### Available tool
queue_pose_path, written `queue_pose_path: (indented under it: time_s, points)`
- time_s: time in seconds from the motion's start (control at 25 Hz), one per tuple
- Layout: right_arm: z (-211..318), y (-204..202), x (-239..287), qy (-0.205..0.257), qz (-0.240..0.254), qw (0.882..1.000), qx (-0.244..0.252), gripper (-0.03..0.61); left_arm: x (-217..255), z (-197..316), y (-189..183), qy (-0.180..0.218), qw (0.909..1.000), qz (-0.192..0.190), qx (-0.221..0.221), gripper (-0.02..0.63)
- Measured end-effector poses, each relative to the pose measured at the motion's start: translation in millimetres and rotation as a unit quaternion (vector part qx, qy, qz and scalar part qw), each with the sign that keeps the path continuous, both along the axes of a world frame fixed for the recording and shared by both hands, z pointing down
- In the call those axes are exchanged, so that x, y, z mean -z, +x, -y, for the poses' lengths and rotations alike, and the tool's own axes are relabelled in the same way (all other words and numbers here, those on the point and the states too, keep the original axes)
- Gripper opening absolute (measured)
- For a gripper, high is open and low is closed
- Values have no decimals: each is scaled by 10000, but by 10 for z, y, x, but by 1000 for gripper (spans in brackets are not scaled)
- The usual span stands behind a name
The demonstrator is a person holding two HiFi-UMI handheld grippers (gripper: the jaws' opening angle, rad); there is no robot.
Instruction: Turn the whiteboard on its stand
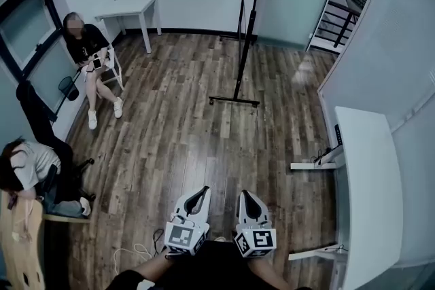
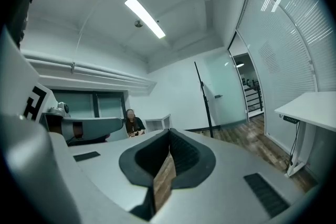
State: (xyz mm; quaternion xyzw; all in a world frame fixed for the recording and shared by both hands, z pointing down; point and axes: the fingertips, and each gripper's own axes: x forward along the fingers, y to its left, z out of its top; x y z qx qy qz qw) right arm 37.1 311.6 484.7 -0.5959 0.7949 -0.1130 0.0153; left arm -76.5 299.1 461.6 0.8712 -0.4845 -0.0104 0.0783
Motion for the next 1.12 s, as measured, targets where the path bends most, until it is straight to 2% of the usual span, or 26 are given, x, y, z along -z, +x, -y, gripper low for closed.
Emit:
queue_pose_path:
  time_s: [0.36,0.56,0.88,1.12]
  points:
    - [253,-102,25,5,37,10000,-82,12,-9,280,-88,-25,9999,-34,-148,17]
    - [468,-243,31,107,43,9997,-197,13,-6,561,-257,-144,9997,-33,-209,17]
    - [859,-576,43,147,19,9992,-359,14,-39,1008,-531,-60,9985,-245,-479,17]
    - [1090,-728,-4,107,41,9989,-458,14,-125,1242,-722,-115,9984,-238,-503,17]
